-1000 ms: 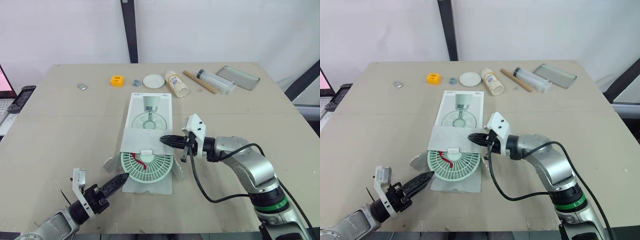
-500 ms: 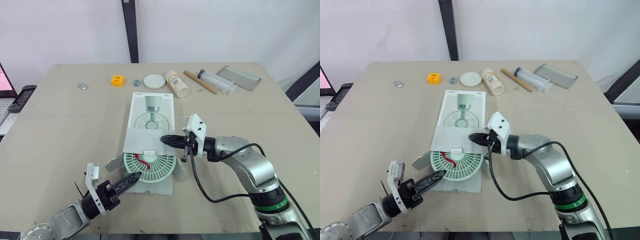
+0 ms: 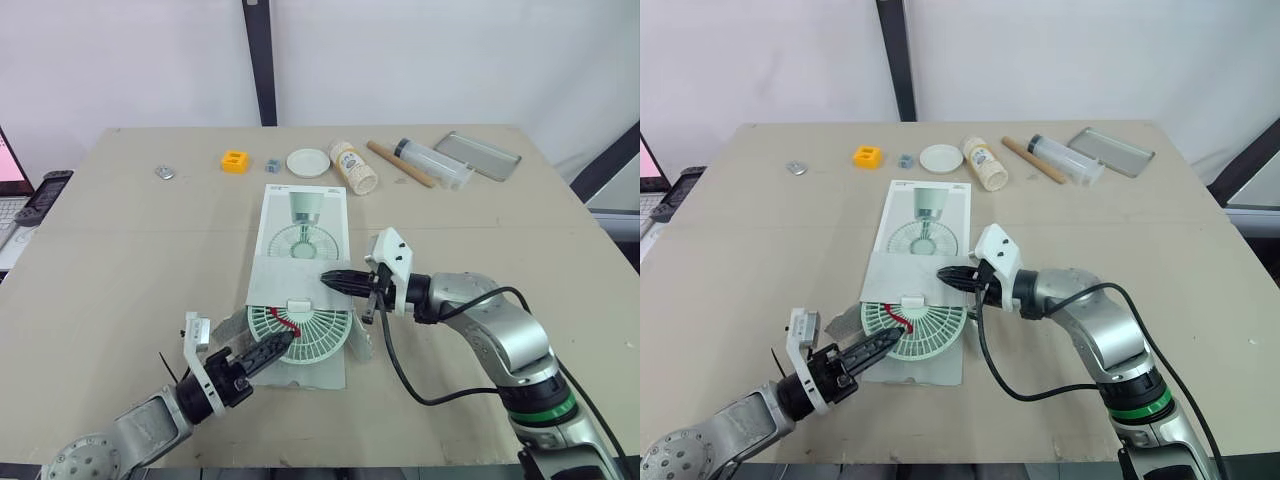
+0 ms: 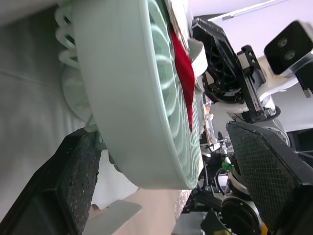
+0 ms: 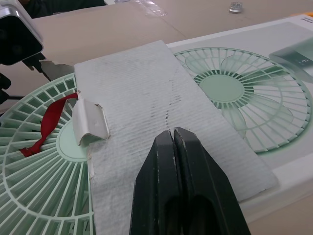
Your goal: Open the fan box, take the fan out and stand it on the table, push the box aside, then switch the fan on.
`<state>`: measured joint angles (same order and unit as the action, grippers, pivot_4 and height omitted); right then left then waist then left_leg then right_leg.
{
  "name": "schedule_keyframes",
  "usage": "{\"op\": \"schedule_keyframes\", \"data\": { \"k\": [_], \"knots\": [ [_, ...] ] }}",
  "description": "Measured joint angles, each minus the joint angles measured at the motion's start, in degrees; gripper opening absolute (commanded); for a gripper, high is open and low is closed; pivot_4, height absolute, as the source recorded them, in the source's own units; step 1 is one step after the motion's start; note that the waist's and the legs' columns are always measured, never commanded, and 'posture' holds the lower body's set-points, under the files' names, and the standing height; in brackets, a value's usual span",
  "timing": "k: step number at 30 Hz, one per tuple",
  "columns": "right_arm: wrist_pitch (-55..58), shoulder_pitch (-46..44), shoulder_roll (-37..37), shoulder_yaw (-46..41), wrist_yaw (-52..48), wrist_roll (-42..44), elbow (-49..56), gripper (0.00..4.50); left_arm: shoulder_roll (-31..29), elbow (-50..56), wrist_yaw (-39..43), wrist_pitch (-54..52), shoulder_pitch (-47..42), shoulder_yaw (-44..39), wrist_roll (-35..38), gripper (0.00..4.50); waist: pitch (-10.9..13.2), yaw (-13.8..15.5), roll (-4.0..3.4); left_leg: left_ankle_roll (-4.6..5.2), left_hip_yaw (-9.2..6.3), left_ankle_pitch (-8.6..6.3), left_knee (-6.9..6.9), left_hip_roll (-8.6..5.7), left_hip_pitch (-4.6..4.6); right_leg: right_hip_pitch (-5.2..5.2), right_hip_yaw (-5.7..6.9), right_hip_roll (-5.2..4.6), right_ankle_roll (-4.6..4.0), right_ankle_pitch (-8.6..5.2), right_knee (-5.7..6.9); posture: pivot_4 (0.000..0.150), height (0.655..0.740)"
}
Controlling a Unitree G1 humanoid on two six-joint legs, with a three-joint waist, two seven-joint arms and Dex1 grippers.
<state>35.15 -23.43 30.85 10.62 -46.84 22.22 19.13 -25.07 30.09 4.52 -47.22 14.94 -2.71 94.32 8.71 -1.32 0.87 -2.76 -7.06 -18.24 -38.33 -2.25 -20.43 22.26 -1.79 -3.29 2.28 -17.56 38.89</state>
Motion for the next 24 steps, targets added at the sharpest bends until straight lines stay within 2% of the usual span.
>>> {"op": "schedule_keyframes", "data": {
  "k": [2, 3, 6, 7, 9, 24],
  "knots": [
    [-0.01, 0.0, 0.0, 0.0, 0.01, 0.0, 0.0, 0.0, -0.06, 0.0, -0.27, -0.17, -0.07, 0.7, 0.29, 3.4, 0.0, 0.0, 0.0, 0.0, 0.0, 0.0, 0.0, 0.0, 0.0, 0.0, 0.0, 0.0, 0.0, 0.0, 0.0, 0.15, 0.74],
    [-0.02, 0.0, 0.0, -0.01, 0.02, 0.0, 0.02, 0.0, -0.36, -0.02, -0.49, -0.21, -0.05, 0.88, 0.31, 2.91, 0.0, 0.0, 0.0, 0.0, 0.0, 0.0, 0.0, 0.0, 0.0, 0.01, 0.0, 0.01, 0.0, 0.0, 0.0, 0.15, 0.74],
    [-0.02, 0.0, 0.01, -0.02, 0.04, 0.0, 0.05, 0.0, -0.7, -0.06, -0.54, -0.27, 0.39, 0.88, 0.66, 2.15, 0.0, -0.01, 0.0, 0.0, 0.01, 0.0, 0.0, 0.0, 0.0, 0.01, -0.01, 0.01, 0.0, 0.0, 0.0, 0.15, 0.74],
    [-0.02, 0.0, 0.01, -0.03, 0.07, 0.0, 0.09, 0.0, -0.77, -0.06, -0.19, -0.36, 0.91, 0.96, 0.8, 1.76, 0.0, -0.01, 0.0, 0.0, 0.01, 0.0, 0.0, 0.0, 0.0, 0.01, -0.01, 0.01, 0.0, 0.0, 0.0, 0.15, 0.74],
    [0.0, 0.02, 0.01, -0.03, 0.29, 0.01, 0.39, 0.0, -1.09, -0.04, 0.97, -0.45, 1.99, 0.99, 1.19, 1.41, 0.0, -0.03, 0.0, 0.0, 0.01, 0.0, 0.01, 0.01, 0.0, 0.02, -0.01, 0.01, 0.0, 0.0, 0.0, 0.15, 0.74],
    [0.05, 0.34, -0.16, 0.02, 0.89, 0.04, 0.84, 0.0, -6.24, 4.19, 6.2, -0.57, 12.48, -0.02, 2.67, 1.35, 0.01, -0.01, 0.0, 0.02, 0.03, -0.01, 0.05, 0.02, 0.0, 0.01, -0.02, 0.01, 0.0, 0.0, -0.1, 0.15, 0.74]
  ]
}}
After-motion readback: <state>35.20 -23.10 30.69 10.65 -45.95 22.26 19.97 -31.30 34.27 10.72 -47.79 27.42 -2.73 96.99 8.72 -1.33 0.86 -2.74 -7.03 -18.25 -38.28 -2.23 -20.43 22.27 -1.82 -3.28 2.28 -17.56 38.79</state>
